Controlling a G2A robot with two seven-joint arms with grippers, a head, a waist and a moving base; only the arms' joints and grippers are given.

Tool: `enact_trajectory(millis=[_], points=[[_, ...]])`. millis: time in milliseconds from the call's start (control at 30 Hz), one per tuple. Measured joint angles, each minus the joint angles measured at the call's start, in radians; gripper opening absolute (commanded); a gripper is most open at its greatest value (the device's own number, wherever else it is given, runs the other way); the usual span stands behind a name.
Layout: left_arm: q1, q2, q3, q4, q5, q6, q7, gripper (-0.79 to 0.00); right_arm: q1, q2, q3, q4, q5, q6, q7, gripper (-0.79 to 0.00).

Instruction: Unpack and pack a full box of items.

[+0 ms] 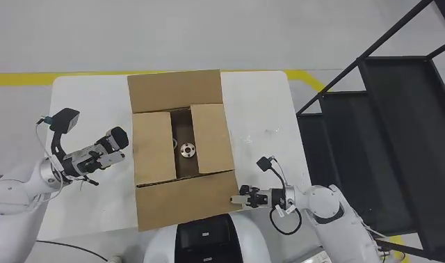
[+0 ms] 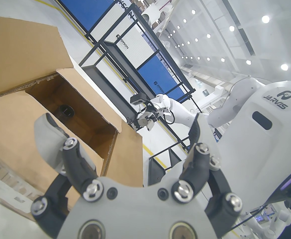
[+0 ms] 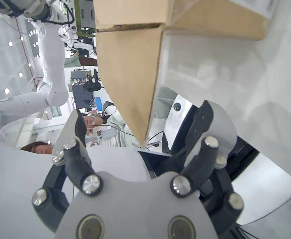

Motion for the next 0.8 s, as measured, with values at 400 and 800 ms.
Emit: enact_trajectory(millis=[400, 800], points=[[0.038, 0.010, -0.038, -0.016, -0.023, -0.012, 0.012, 0.000, 0.130, 0.002, -0.078, -0.008, 0.410, -0.029, 0.110, 0.000], [-0.008, 0.016, -0.013, -0.009, -0.003, 0.017, -0.018, 0.000, 0.387, -0.026, -0.227, 0.186, 0.286, -0.027, -0.126, 0.000]])
